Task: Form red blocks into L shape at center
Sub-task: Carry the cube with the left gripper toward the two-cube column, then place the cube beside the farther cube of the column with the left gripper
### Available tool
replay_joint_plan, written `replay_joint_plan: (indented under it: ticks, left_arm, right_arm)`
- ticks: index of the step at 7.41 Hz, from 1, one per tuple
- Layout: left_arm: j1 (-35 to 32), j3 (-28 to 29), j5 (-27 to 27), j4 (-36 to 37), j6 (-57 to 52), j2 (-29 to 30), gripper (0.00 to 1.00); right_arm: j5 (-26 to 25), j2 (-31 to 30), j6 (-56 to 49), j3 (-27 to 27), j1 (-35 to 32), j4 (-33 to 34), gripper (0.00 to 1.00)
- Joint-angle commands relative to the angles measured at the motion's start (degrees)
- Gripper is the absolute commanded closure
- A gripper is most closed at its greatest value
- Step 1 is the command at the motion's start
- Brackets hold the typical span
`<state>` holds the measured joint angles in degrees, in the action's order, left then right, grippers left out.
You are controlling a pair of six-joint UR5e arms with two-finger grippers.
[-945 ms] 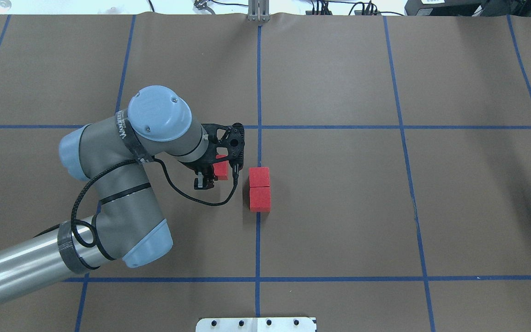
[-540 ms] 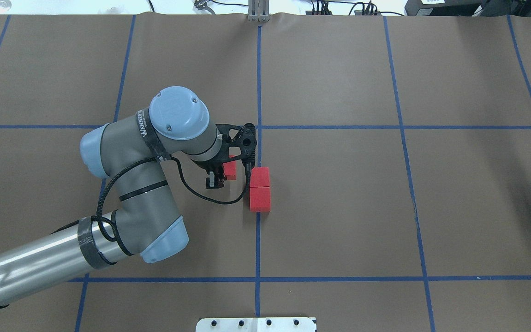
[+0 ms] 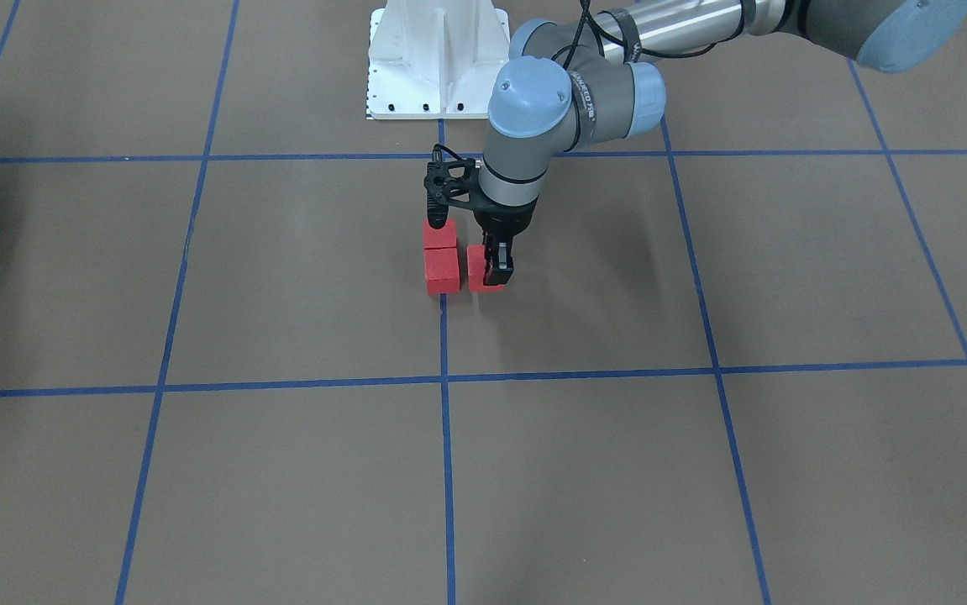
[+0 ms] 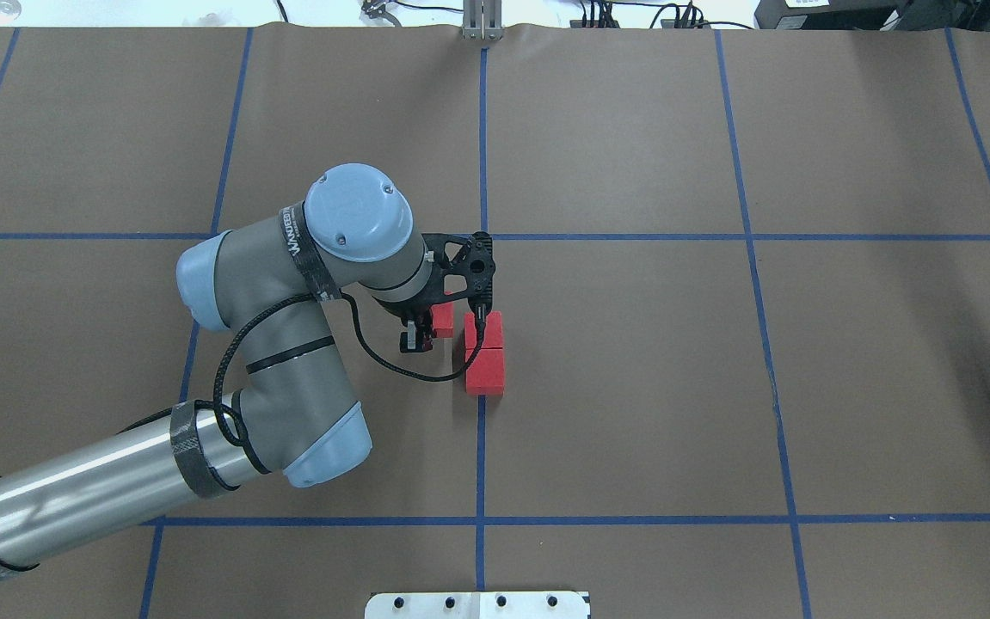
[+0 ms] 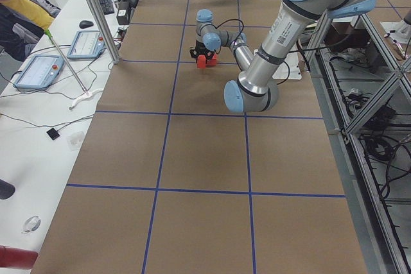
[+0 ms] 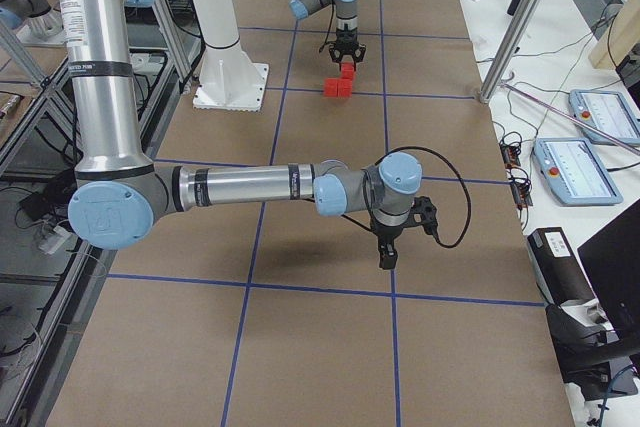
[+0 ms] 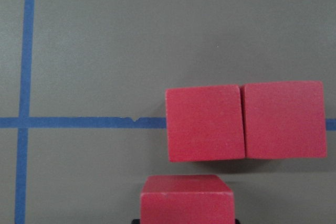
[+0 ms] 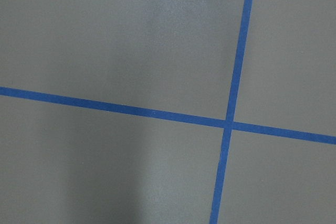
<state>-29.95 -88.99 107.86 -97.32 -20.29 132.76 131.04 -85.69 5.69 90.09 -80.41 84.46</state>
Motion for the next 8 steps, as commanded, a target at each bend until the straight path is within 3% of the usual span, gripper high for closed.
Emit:
replay_joint_plan:
  ticks: [1,5,8]
  left_arm:
    - [0.33,0.05,0.07,0.03,0.25,0.04,0.93]
    - [1.13,0.05,0.16,-0.06,3.59,-0.05,0.93]
    - [1.13,0.05,0.07,-0.06,3.5,-0.05,0.87]
  right_arm:
    - [0.01,0.0,0.02,0.0,-0.01,0.0,0.01]
    - [0.01,-0.18,-0.06,0.0,-0.01,0.0,0.01]
    - [0.01,-0.35,0.02,0.0,-0.01,0.0,0.01]
